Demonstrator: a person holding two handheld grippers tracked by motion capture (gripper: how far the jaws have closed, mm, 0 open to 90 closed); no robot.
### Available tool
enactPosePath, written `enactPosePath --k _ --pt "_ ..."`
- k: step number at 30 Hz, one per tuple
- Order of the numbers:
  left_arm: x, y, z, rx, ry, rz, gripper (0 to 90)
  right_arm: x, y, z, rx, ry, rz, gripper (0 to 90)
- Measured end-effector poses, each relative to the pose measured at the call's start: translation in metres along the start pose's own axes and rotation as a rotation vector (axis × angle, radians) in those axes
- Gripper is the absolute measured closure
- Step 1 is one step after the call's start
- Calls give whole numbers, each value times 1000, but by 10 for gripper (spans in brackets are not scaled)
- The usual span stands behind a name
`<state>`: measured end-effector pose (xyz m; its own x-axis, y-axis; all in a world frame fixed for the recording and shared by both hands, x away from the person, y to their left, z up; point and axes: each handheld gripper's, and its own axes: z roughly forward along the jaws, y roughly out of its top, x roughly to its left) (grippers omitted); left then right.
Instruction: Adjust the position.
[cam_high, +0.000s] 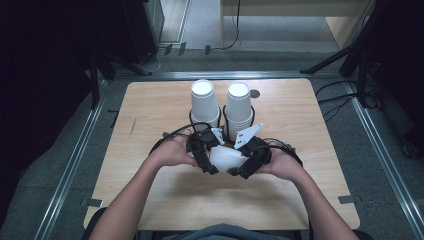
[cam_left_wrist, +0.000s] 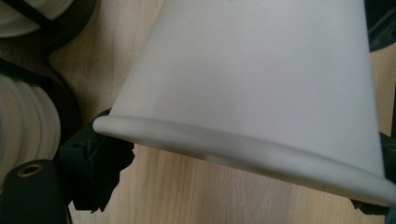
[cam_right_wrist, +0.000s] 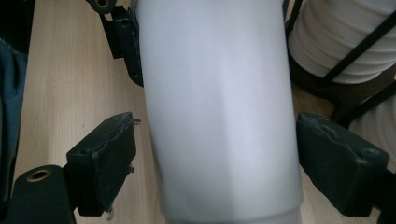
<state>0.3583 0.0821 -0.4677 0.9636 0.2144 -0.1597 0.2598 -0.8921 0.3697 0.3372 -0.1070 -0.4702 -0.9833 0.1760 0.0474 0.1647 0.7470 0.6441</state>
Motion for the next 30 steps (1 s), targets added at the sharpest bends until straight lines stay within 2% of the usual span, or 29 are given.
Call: enactPosePath --k 8,11,20,21,22,23,25,26,28,30 --pt "-1 2 2 -10 -33 -20 83 3 2 12 42 -8 -23 175" --pt "-1 2 1 -17 -29 -16 86 3 1 11 39 -21 -43 196" --pt "-3 -2 -3 -57 -12 -1 69 3 1 10 25 -13 -43 204" --pt "-3 -3 -5 -76 -14 -8 69 3 1 10 18 -13 -45 203" --pt "-3 -4 -7 -97 -16 -22 8 3 1 8 15 -18 -40 203" --pt "-3 -4 -7 -97 -16 -22 0 2 1 7 14 -18 -39 203" --pt "-2 -5 -10 -122 -3 -24 0 1 0 6 9 -22 -35 203" --pt "-2 -7 -13 -152 12 -37 0 0 -1 3 -7 -20 -24 203" --pt "-1 -8 -15 -163 19 -37 0 -1 -1 1 -15 -22 -22 202" --pt "-1 -11 -18 -196 16 -41 0 -2 -2 -3 -34 -21 -17 202"
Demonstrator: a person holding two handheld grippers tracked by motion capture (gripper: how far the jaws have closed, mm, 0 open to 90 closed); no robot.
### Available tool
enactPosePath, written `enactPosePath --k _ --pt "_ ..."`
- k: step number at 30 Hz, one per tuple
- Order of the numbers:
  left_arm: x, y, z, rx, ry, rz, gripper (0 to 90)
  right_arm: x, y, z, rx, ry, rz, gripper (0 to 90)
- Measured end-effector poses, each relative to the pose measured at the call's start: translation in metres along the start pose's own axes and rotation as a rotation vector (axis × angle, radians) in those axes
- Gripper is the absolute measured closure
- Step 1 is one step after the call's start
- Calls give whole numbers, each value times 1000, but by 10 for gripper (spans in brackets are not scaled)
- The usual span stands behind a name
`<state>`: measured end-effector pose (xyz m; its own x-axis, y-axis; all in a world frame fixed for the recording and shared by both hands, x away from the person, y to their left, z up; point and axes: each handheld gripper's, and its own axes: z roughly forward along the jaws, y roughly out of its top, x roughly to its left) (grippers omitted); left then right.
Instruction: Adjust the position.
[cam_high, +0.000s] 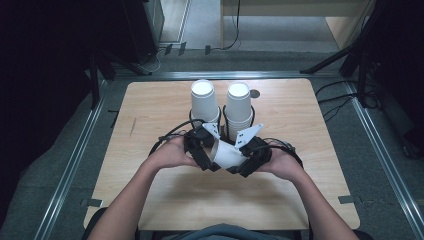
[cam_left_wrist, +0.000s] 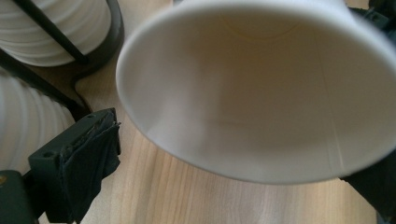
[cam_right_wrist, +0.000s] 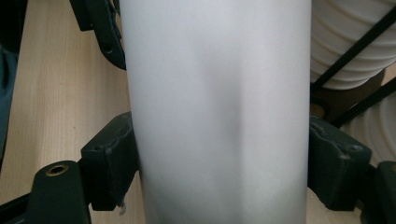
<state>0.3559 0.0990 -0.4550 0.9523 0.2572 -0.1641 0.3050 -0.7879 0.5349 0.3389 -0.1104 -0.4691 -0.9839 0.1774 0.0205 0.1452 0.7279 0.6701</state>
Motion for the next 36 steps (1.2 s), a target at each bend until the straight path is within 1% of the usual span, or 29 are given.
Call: enactPosePath --k 1,2,4,5,6,7,8,9,10,11,12,13,14,15,16,18,19,23,26,30,31,32,33,35,36 --pt "1 -2 -4 -20 2 -3 0 -1 -1 -4 -15 -5 9 201" --pt "1 -3 -5 -29 2 -8 0 -2 -1 -6 -22 -5 18 201" --pt "1 -4 -7 -35 -1 -12 0 -3 -2 -8 -31 -4 18 201" --pt "2 -6 -9 -52 1 -16 0 -4 -3 -11 -43 -6 30 201" --pt "2 -6 -9 -52 1 -16 0 -4 -3 -11 -43 -6 30 201" --pt "3 -9 -11 -73 -7 -31 0 -5 -3 -15 -54 -11 36 200" --pt "2 -11 -12 -82 2 -33 0 -5 -4 -17 -60 -10 39 200" --pt "2 -11 -12 -82 2 -33 0 -5 -4 -17 -60 -10 39 200" --pt "2 -12 -14 -90 2 -41 0 -5 -5 -21 -73 -15 43 200" --pt "3 -13 -14 -100 0 -44 0 -5 -5 -22 -75 -16 48 200" --pt "2 -15 -15 -109 -2 -52 0 -6 -5 -23 -81 -14 47 200" --pt "2 -18 -16 -130 -3 -63 0 -6 -6 -24 -87 -18 48 200" --pt "2 -18 -16 -130 -3 -63 0 -6 -6 -24 -87 -18 48 200" --pt "1 -22 -18 -157 -18 -78 0 -6 -6 -27 -95 -19 50 200" --pt "1 -22 -18 -157 -18 -78 0 -6 -6 -27 -95 -19 50 200" --pt "1 -24 -18 -183 -16 -89 0 -5 -6 -28 -101 -15 51 199" --pt "0 -24 -18 -191 -13 -92 0 -5 -6 -29 -103 -18 50 199" --pt "-4 -22 -16 -238 -34 -101 0 -3 -6 -30 -120 -14 46 198" --pt "-4 -19 -14 -244 -46 -96 0 -3 -6 -30 -124 -10 45 198" --pt "-4 -16 -10 -275 -64 -114 0 -3 -5 -28 -129 4 38 198" --pt "-4 -14 -9 -293 -72 -120 0 -2 -5 -27 -133 8 40 197" --pt "-4 -14 -9 -293 -72 -120 0 -3 -4 -26 -138 11 37 197" --pt "-4 -12 -9 -312 -77 -124 0 -2 -4 -26 -140 14 40 197" --pt "-4 -12 -9 -320 -79 -126 0 -2 -4 -25 -141 15 39 197" --pt "-3 -12 -8 -328 -85 -135 0 -2 -4 -25 -142 17 37 197"
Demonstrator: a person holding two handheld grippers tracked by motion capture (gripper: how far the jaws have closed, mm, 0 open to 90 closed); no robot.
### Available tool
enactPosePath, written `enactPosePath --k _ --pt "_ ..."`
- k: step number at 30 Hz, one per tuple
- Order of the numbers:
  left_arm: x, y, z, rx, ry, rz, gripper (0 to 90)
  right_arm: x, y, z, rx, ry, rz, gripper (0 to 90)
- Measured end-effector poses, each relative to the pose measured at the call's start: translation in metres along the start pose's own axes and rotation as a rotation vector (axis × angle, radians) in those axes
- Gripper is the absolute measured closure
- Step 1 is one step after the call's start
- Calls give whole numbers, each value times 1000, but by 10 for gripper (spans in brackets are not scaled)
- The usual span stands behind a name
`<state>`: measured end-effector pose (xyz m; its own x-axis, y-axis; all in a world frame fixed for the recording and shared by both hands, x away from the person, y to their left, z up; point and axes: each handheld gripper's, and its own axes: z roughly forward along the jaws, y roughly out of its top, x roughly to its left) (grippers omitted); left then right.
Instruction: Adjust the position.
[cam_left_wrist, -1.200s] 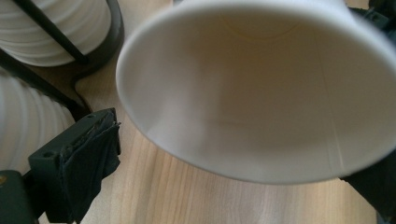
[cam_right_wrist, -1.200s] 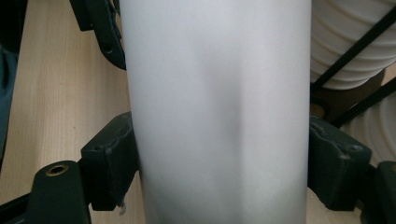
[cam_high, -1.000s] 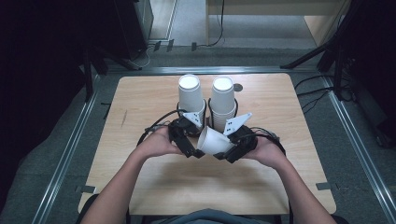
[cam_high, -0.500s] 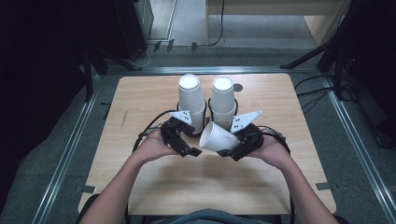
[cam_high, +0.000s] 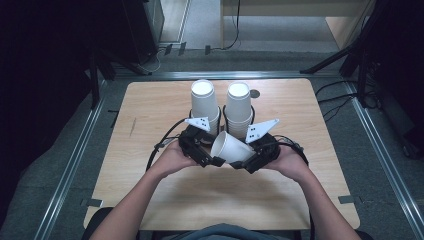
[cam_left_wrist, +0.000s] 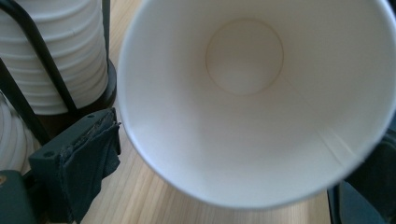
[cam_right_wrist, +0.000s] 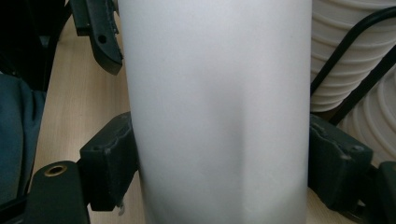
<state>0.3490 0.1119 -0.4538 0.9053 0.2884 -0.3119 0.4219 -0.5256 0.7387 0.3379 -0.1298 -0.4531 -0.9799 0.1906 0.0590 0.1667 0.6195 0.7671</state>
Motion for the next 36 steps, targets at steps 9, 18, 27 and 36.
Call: enactPosePath --k 9,18,27,36 --pt "-1 2 4 -23 -14 -14 48 3 3 6 1 -4 -8 196" --pt "-2 1 4 26 -14 -5 97 4 1 10 35 -2 -14 197" --pt "-2 3 1 61 -1 1 104 4 0 15 74 10 20 142" --pt "3 3 -13 59 8 -10 104 2 -4 17 116 6 52 134"
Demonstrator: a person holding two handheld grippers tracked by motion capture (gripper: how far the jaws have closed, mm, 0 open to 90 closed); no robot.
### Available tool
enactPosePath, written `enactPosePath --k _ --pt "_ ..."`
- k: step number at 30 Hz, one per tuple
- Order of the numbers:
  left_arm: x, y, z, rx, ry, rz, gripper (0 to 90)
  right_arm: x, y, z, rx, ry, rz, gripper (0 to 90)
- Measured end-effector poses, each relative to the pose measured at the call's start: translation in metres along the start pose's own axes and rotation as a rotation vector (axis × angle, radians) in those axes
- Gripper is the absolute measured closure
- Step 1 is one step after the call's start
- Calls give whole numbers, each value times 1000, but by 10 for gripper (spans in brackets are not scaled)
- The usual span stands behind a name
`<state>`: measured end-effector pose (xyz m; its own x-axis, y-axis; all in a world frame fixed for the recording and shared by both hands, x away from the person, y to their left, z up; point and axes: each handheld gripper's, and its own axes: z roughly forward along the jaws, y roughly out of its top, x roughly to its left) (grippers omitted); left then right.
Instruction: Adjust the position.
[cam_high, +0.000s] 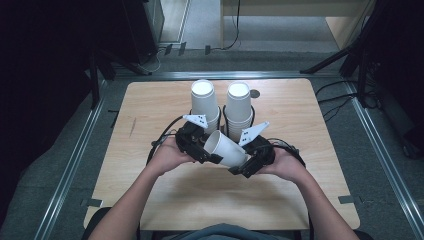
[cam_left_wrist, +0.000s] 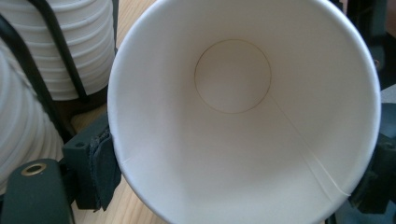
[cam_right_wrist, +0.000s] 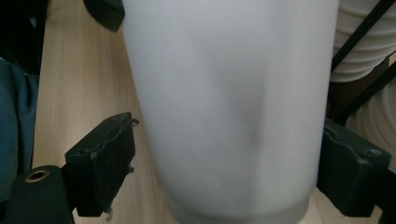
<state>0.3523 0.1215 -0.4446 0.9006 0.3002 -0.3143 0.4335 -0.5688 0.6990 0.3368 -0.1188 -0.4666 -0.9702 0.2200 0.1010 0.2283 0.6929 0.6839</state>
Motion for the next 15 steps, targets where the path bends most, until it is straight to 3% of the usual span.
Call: enactPosePath --k 7,11,12,15 --pt "4 -2 -11 31 4 15 104 -3 -3 -6 -11 -8 14 134" --pt "7 -1 -11 78 4 34 105 -5 -4 -9 -24 4 18 134" --pt "9 2 -9 115 10 51 105 -6 -4 -8 -25 1 19 134" --pt "10 4 -6 158 13 70 105 -7 -2 -7 -23 3 17 135"
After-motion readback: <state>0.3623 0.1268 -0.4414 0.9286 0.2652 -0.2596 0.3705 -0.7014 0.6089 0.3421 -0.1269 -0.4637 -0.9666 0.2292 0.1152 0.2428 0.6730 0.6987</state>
